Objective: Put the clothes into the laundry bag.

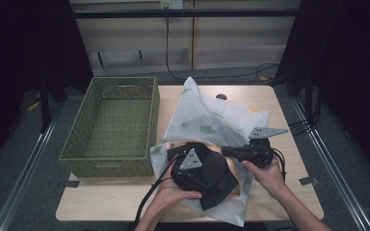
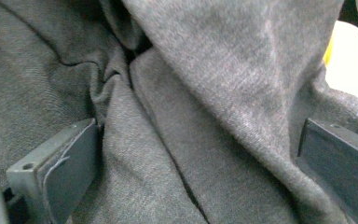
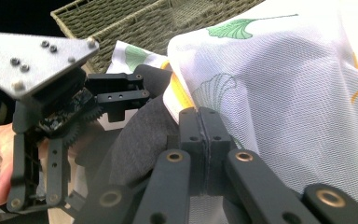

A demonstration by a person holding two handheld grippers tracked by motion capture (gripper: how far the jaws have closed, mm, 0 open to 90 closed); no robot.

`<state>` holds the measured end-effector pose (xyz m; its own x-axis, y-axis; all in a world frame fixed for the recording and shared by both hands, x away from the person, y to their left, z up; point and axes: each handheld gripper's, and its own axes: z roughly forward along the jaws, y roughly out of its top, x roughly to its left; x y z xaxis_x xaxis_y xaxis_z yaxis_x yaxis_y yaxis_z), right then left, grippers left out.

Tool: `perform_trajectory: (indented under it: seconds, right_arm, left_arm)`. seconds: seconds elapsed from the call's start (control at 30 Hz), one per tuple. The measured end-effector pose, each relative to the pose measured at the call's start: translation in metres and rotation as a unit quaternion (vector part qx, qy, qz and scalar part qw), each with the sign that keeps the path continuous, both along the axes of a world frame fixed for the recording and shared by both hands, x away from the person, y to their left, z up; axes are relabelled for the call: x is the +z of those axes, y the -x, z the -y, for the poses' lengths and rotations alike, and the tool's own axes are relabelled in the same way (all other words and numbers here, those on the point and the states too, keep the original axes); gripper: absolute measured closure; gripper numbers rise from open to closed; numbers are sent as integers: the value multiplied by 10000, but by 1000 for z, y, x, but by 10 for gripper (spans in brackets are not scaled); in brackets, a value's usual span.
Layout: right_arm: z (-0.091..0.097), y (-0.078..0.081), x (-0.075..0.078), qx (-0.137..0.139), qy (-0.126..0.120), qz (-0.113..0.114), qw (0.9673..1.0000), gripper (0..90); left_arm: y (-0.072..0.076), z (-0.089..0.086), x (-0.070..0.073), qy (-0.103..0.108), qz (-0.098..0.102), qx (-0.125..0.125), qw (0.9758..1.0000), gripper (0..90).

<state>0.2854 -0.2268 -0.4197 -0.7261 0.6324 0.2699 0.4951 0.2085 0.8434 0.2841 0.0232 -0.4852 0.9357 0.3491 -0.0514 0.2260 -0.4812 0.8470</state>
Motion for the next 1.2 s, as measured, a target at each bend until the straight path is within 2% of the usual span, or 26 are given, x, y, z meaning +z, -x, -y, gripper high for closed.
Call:
perform_trajectory:
  seconds: [0.03,0.07,0.1,0.13,0.23,0.3,0.33,0.4,0.43,0.47,0.53,0.6,0.67,0.7,0.73,0.8,0.87,0.93,1.07,1.17,1.2]
  right_arm:
    - [-1,0,0,-3,5,-9,10000,897]
    - [-1,0,-1,11,21,-10,10000,896]
    - [-2,0,-1,12,17,-10,10000,894]
    - [-3,0,-1,17,31,-11,10000,894]
    - [-4,0,-2,37,56,-27,10000,895]
    - [-6,-1,-2,45,55,-36,10000,895]
    - [-7,-1,-2,45,56,-36,10000,895]
    - [-8,-1,-2,63,48,-39,10000,895]
    - [-8,0,-2,76,63,-27,9999,895]
    - [-9,0,-1,69,43,-29,10000,896]
    - [-9,1,0,69,44,-4,10000,897]
    - [-9,1,2,78,33,7,10000,898]
    - [-9,1,3,64,9,30,10000,899]
    - [-10,1,5,75,-2,44,10000,899]
    - [-10,2,6,95,-4,64,9999,899]
    - [-11,3,9,118,-48,103,9999,900]
    - [-14,5,14,148,-62,169,9997,900]
    - [-16,8,19,214,-102,231,9994,900]
    - [-19,15,29,321,-145,360,9987,900]
    - [-18,19,37,372,-220,463,9980,900]
    - [-18,20,39,378,-266,490,9977,900]
  left_arm:
    - [0,0,-2,-88,-8,-103,9999,0]
    - [2,2,-6,-220,75,-122,9997,0]
    - [3,2,-9,-445,157,-181,9987,0]
    - [4,5,-14,-575,150,-165,9981,0]
    - [7,5,-20,-694,249,-83,9972,7]
    - [10,7,-21,-915,428,-31,9949,40]
    - [11,8,-21,-1004,544,63,9934,80]
    - [12,7,-21,-1011,625,121,9928,150]
    - [11,6,-20,-999,697,281,9922,200]
    - [11,6,-20,-983,699,327,9922,291]
    - [9,6,-19,-973,708,474,9916,358]
    - [3,5,-18,-788,549,581,9937,475]
    - [-1,6,-16,-690,457,741,9938,581]
    - [-3,6,-14,-726,434,715,9938,608]
    - [-5,8,-13,-577,416,818,9941,625]
    - [-7,10,-11,-557,374,918,9935,658]
    - [-11,13,-10,-415,369,952,9939,672]
    - [-16,15,-5,-475,450,1040,9924,678]
    - [-25,18,2,-57,380,1282,9910,688]
    - [-31,14,14,162,442,1435,9885,697]
    - [-34,13,18,221,434,1415,9887,700]
